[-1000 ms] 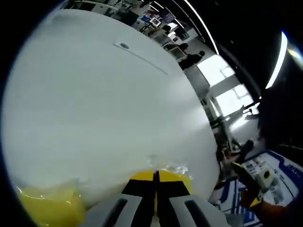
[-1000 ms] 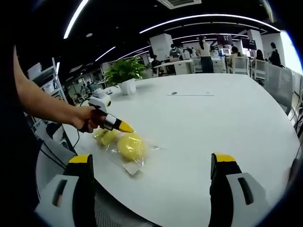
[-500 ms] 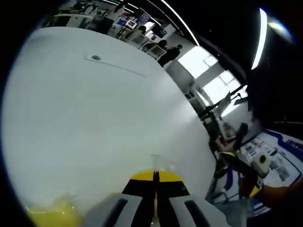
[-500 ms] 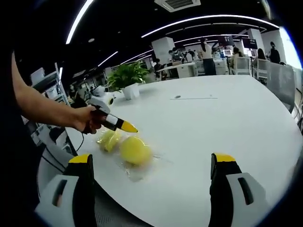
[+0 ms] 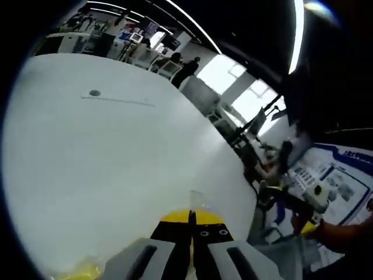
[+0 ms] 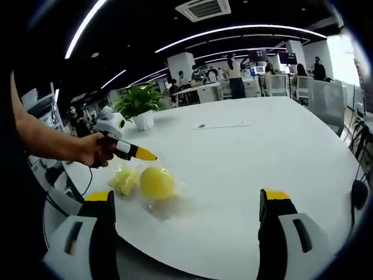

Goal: Compare the silicone blocks by pressing each to a similar depth, holding the contact briefly, and releasing to observe deformation and rebound differences across the visible hardness samples.

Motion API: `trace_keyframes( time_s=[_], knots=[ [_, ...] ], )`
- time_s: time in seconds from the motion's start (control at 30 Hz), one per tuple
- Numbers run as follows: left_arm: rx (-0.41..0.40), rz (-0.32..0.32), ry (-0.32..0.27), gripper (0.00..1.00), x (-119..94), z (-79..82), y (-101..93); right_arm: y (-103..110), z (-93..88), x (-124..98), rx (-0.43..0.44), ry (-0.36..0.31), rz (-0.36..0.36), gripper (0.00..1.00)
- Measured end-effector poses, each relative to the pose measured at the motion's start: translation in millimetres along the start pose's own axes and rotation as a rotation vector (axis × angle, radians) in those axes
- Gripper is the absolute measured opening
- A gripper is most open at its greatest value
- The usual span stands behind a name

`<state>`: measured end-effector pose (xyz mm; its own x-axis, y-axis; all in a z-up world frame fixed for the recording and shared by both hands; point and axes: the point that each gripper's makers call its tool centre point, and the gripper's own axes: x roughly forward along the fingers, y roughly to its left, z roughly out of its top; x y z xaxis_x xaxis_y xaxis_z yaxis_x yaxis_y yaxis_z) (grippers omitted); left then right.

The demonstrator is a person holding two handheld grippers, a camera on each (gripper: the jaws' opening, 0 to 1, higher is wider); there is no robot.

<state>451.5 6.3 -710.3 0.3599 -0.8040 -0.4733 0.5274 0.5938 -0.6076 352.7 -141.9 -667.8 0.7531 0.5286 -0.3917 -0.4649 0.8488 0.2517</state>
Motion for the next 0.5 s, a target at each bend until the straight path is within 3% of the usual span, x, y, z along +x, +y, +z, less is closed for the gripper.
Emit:
trace_keyframes(
  time_s=[0.2, 0.5],
  knots=[
    [0.076, -0.034, -0.022, 0.0, -8, 10.9, -12.9, 4, -2.3, 3, -0.026, -0.006, 0.023, 0.96],
    [0.156, -0.015, -0.041, 0.0, -17, 16.4, -18.2, 11, -3.4, 2, -0.043, -0.003, 0.07, 0.96]
  ],
)
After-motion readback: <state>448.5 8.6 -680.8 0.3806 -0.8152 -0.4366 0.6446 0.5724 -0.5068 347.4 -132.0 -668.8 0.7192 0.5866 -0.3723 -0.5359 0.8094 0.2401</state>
